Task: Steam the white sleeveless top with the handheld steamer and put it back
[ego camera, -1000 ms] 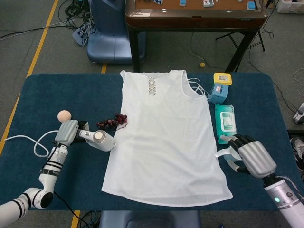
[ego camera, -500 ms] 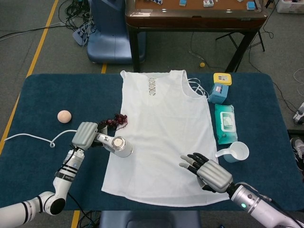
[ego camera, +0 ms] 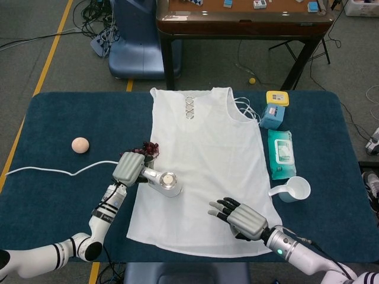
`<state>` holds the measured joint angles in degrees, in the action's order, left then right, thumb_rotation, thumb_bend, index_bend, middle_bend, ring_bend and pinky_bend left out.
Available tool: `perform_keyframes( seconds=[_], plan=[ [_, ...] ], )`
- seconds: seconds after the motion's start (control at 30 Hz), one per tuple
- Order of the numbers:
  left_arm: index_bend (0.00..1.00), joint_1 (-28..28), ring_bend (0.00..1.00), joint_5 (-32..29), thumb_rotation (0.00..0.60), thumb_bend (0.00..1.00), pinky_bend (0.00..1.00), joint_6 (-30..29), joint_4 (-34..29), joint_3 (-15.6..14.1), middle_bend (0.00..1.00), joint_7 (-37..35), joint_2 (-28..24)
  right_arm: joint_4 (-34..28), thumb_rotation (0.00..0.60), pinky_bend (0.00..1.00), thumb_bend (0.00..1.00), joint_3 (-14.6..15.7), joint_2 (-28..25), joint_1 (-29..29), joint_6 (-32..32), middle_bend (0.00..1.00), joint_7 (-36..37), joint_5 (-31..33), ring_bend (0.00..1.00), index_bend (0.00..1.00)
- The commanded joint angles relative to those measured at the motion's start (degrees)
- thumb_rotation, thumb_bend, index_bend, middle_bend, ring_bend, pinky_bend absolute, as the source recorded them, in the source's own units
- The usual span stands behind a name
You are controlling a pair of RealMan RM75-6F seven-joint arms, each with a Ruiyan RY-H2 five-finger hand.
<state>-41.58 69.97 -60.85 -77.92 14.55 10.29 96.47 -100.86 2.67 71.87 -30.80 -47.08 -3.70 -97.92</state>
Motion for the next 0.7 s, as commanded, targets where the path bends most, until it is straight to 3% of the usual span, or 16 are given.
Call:
perform_keyframes(
  seconds=[0.03,0.33,0.7],
  plan=[
    [0.85,-1.39,0.66,1.86,0.6,0.13,0.63,0.36,3.79,-1.16,0.77,-0.21,3.14,2.03,0.6,0.01,0.99,0.02,2.31,-1.2,1.25,0.0,-0.61,0.99,0.0,0.0],
    [0.85,-3.82,0.66,3.22,0.6,0.13,0.63,1.98,11.83,-1.83,0.77,-0.72,9.02,7.01,0.6,0.01,0.99,1.19,6.89,-2.64,2.82,0.0,-0.26,2.99,0.0,0.0],
    [0.85,-5.09,0.66,3.18,0.6,0.13,0.63,3.0,17.49,-1.44,0.77,-1.68,12.23,10.14,0.6,0.01,0.99,3.13,8.66,-3.16,2.9,0.01,0.75,4.1,0.0,0.0]
  ],
)
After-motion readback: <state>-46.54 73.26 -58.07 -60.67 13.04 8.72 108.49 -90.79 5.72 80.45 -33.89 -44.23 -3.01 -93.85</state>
